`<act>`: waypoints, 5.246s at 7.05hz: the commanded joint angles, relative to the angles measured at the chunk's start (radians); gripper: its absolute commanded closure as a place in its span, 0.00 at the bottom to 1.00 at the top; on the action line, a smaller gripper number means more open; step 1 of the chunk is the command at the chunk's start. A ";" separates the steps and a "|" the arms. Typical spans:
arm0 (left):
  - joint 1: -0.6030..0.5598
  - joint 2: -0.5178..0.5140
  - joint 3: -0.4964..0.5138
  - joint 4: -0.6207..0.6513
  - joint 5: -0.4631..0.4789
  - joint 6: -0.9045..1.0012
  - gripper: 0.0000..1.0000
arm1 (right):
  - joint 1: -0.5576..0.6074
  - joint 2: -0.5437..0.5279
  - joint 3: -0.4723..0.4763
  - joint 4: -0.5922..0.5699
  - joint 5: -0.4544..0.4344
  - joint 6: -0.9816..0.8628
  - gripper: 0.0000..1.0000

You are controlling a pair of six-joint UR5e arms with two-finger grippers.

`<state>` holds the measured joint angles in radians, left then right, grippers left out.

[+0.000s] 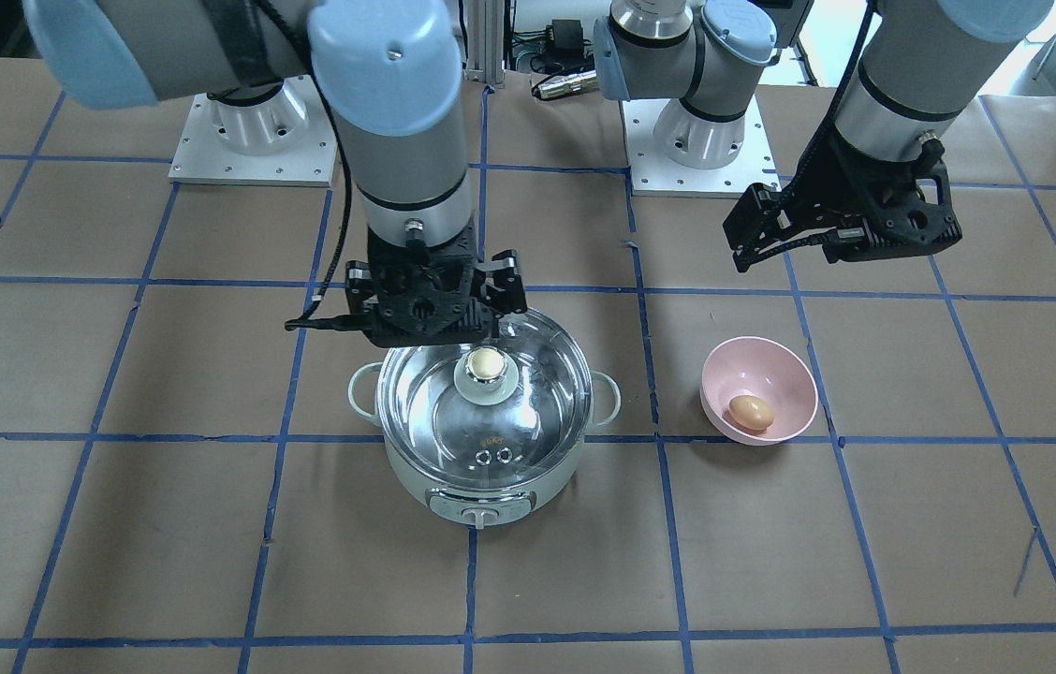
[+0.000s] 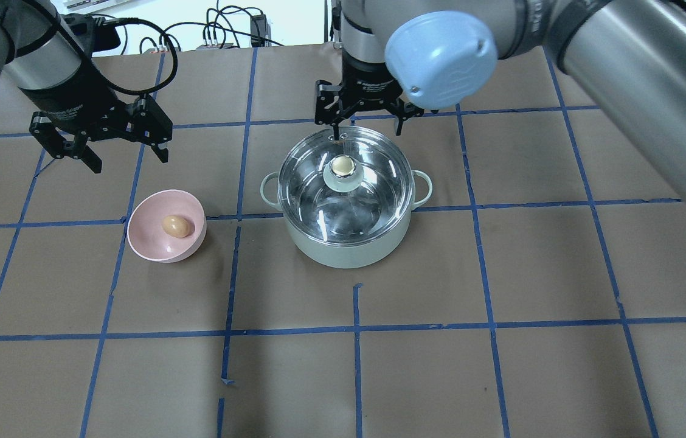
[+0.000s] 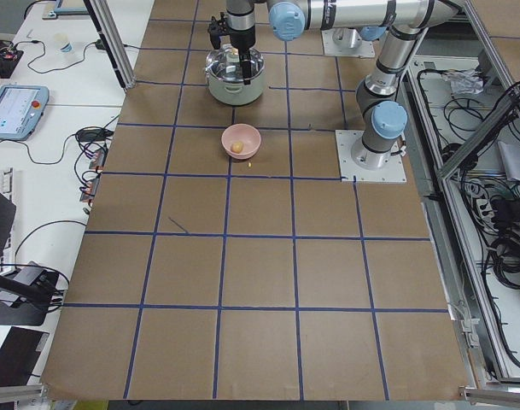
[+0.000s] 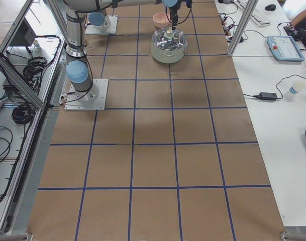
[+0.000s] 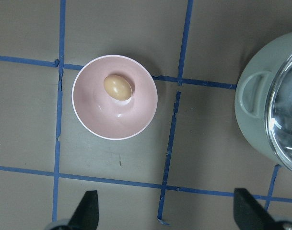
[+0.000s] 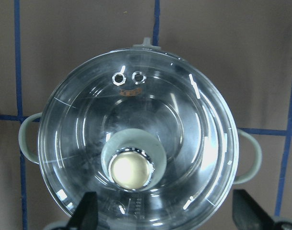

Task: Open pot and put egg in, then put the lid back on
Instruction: 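Lower the right gripper onto the lid knob while the left gripper nears the bowl, then grasp the lid knob with the right gripper while the left gripper descends over the egg, then lift the glass lid off the pot and move it farther from the robot, then lower the left gripper into the pink bowl and close it on the egg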

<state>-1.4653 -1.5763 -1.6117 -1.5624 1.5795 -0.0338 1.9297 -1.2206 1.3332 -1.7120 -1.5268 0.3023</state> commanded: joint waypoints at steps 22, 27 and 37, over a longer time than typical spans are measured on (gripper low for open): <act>0.125 -0.165 -0.445 0.663 -0.012 -0.867 0.04 | -0.194 -0.173 -0.029 0.183 -0.003 -0.078 0.94; 0.125 -0.186 -0.445 0.667 -0.010 -0.871 0.04 | -0.264 -0.298 0.127 0.195 -0.012 -0.222 0.95; 0.125 -0.226 -0.504 0.858 -0.009 -0.761 0.04 | -0.298 -0.339 0.150 0.209 0.030 -0.232 0.98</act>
<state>-1.3401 -1.8016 -2.1111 -0.7172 1.5714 -0.8104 1.6309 -1.5598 1.4831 -1.5037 -1.5082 0.0709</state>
